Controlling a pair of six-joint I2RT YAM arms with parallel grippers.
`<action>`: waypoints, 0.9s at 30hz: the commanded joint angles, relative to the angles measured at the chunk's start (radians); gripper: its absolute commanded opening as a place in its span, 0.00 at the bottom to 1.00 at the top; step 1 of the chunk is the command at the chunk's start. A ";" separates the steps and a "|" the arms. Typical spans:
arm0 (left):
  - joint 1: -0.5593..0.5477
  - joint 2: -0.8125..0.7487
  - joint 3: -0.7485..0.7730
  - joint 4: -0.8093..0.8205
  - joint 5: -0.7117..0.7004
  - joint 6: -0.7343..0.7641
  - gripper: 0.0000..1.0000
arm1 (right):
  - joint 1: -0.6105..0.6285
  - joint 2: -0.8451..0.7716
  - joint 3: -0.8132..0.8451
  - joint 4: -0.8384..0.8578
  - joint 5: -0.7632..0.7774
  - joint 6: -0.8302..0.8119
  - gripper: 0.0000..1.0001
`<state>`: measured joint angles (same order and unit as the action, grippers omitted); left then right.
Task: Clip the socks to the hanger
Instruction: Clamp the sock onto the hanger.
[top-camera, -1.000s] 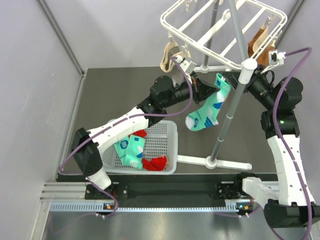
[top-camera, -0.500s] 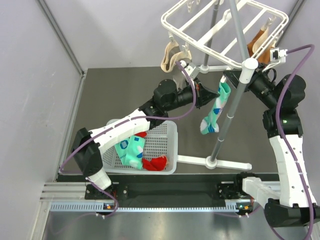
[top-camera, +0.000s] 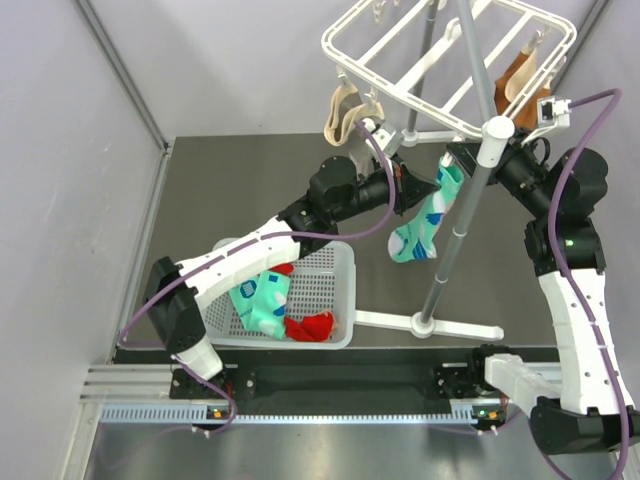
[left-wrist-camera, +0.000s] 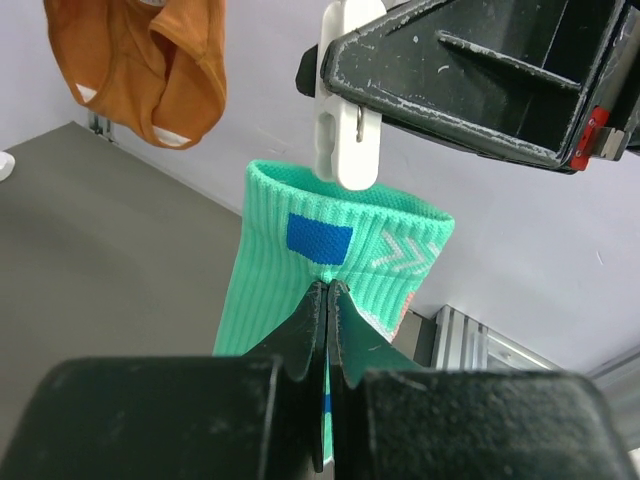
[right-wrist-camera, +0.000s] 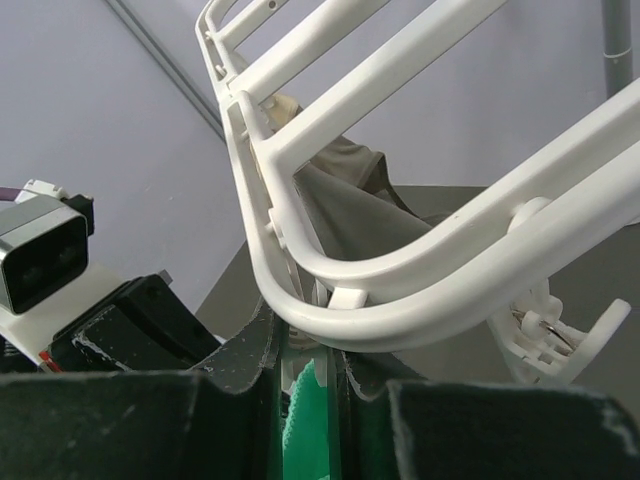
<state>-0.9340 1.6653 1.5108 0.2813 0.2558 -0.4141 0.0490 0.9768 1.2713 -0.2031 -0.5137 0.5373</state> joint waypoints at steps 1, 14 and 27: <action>-0.006 -0.027 0.046 0.027 -0.015 0.026 0.00 | 0.025 -0.015 0.000 -0.022 -0.017 -0.026 0.00; -0.005 -0.003 0.103 0.015 -0.016 0.029 0.00 | 0.037 -0.024 -0.004 -0.033 -0.019 -0.031 0.00; -0.005 -0.006 0.115 0.018 -0.015 0.026 0.00 | 0.045 -0.041 -0.032 -0.009 -0.034 -0.034 0.21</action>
<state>-0.9360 1.6657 1.5833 0.2596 0.2451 -0.3935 0.0704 0.9527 1.2549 -0.2001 -0.5003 0.5205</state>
